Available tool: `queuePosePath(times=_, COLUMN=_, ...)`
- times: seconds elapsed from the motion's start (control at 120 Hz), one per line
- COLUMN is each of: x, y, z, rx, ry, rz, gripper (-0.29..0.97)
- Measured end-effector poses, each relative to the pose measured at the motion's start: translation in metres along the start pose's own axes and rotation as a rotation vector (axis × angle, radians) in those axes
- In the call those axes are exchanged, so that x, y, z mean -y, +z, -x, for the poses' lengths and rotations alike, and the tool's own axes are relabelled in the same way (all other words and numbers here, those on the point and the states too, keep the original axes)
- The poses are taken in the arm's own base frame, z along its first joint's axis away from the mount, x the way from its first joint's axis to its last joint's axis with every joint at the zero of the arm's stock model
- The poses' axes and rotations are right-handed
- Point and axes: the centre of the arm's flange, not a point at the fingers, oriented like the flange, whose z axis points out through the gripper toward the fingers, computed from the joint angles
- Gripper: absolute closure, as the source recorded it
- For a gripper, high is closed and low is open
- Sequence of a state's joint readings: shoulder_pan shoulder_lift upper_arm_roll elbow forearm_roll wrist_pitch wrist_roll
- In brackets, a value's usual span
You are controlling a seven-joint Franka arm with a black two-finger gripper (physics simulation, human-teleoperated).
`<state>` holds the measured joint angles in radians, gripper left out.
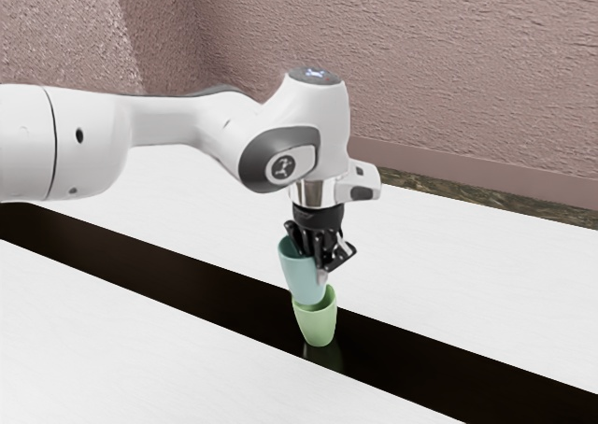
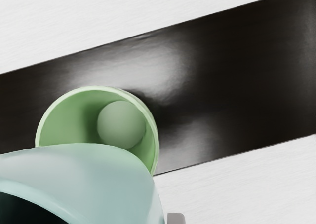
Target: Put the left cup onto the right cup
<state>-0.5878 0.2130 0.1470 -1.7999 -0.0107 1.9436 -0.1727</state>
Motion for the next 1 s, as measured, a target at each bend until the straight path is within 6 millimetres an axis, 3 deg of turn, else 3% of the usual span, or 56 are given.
queuePosePath(times=1.0, x=0.008, y=0.037, z=-0.024, rx=-0.004, ry=-0.028, rz=-0.015, gripper=0.78)
